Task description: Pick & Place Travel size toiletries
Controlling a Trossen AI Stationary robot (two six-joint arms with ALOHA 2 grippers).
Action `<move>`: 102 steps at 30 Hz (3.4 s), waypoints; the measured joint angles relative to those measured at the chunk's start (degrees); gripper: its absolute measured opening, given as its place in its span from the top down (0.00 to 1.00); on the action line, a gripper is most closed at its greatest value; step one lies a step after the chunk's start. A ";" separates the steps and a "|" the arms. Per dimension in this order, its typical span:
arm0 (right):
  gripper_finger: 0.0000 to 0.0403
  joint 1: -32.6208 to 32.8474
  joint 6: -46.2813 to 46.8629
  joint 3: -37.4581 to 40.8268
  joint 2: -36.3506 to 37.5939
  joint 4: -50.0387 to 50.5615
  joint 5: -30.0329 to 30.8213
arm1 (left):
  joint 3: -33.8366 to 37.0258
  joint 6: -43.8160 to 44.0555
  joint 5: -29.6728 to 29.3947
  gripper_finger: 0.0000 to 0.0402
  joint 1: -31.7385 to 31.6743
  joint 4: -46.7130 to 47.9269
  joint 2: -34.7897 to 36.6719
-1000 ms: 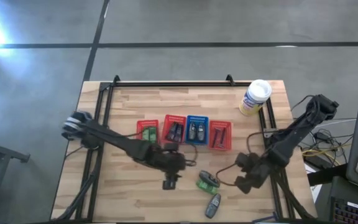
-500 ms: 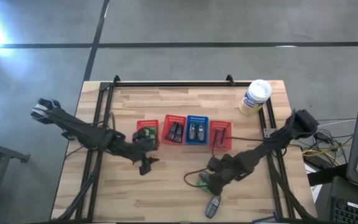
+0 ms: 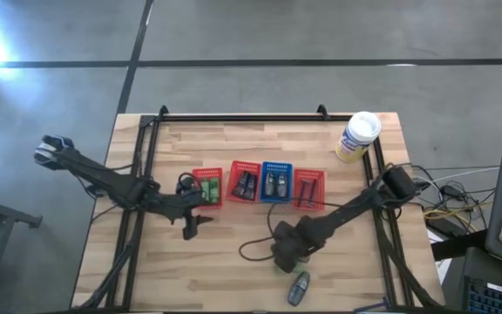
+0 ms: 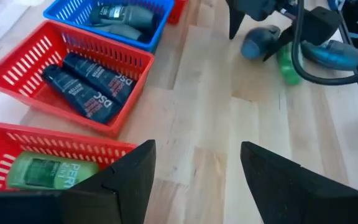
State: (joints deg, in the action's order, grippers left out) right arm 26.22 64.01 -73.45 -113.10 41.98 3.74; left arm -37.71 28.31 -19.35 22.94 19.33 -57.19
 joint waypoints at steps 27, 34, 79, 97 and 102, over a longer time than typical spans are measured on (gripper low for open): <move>0.53 -27.21 1.13 -2.54 17.40 2.20 -1.86 | 1.33 -6.54 -9.66 0.41 -0.41 -1.38 6.13; 0.51 -36.80 -1.57 -2.36 14.28 1.51 -4.35 | 1.33 -3.44 -11.79 0.41 -0.46 -1.35 6.25; 0.12 14.59 -48.30 -18.53 -4.61 6.31 -5.02 | 1.35 -6.04 -11.28 0.41 -0.48 -0.77 6.12; 0.39 14.64 -44.64 -20.75 -13.25 8.59 -7.19 | 1.41 -5.79 -10.03 0.41 -0.46 0.41 6.10; 0.50 13.97 -39.39 -20.74 -12.23 10.49 -8.56 | 1.41 -5.83 -10.03 0.41 -0.46 0.63 6.08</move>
State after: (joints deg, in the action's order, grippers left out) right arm 40.19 24.62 -94.19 -125.33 52.47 -4.82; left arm -36.29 22.48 -29.39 22.48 19.96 -51.11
